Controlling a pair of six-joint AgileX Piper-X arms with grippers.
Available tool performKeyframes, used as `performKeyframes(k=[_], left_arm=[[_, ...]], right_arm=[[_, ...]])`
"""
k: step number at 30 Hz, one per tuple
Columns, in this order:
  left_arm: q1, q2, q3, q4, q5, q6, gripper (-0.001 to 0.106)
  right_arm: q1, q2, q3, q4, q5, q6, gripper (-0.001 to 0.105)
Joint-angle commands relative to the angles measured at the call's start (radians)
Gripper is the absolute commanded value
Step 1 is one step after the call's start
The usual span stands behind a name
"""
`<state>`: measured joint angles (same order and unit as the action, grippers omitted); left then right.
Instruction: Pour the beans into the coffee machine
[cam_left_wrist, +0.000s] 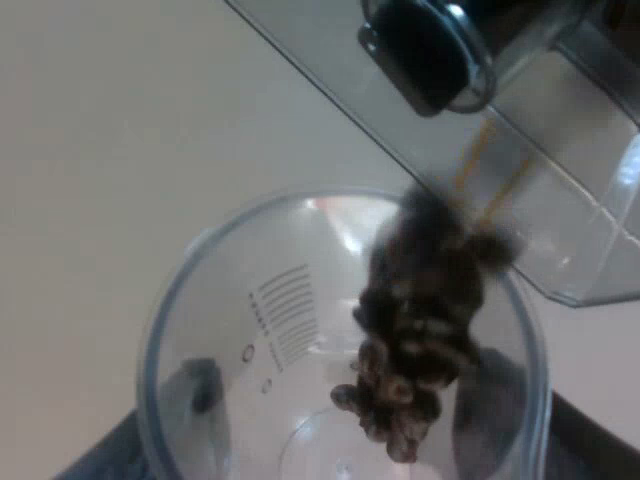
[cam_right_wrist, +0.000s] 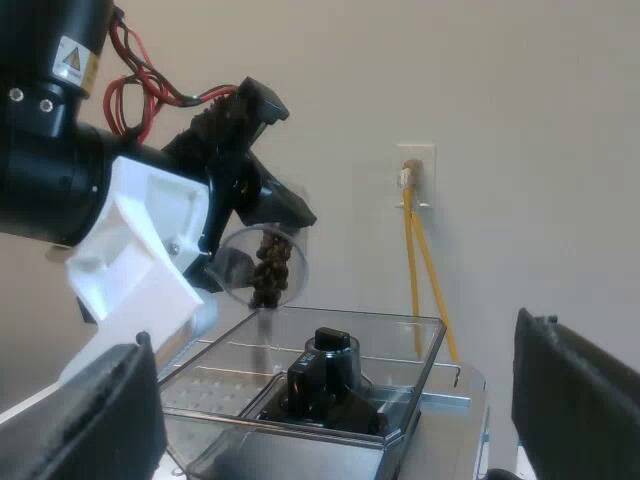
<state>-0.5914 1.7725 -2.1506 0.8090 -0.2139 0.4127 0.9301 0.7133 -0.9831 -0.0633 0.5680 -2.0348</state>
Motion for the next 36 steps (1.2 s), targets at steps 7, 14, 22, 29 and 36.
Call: performKeyframes(k=[7, 14, 22, 29, 36], left_arm=[[0.001, -0.015, 0.001, -0.036, 0.057, 0.139, 0.014], [0.001, -0.019, 0.001, -0.099, 0.054, 0.177, 0.014], [0.001, -0.034, 0.001, -0.107, 0.050, 0.232, 0.014], [0.001, -0.050, 0.001, -0.126, 0.078, 0.269, 0.014], [0.001, -0.060, 0.001, -0.126, 0.078, 0.269, 0.014]], right_arm=[[0.001, -0.009, -0.014, 0.000, 0.003, -0.003, 0.074], [0.001, -0.009, -0.014, 0.000, 0.003, -0.003, 0.074], [0.001, -0.009, -0.014, 0.000, 0.003, -0.003, 0.074], [0.001, -0.009, -0.014, 0.000, 0.003, -0.003, 0.074], [0.001, -0.009, -0.014, 0.000, 0.003, -0.003, 0.074]])
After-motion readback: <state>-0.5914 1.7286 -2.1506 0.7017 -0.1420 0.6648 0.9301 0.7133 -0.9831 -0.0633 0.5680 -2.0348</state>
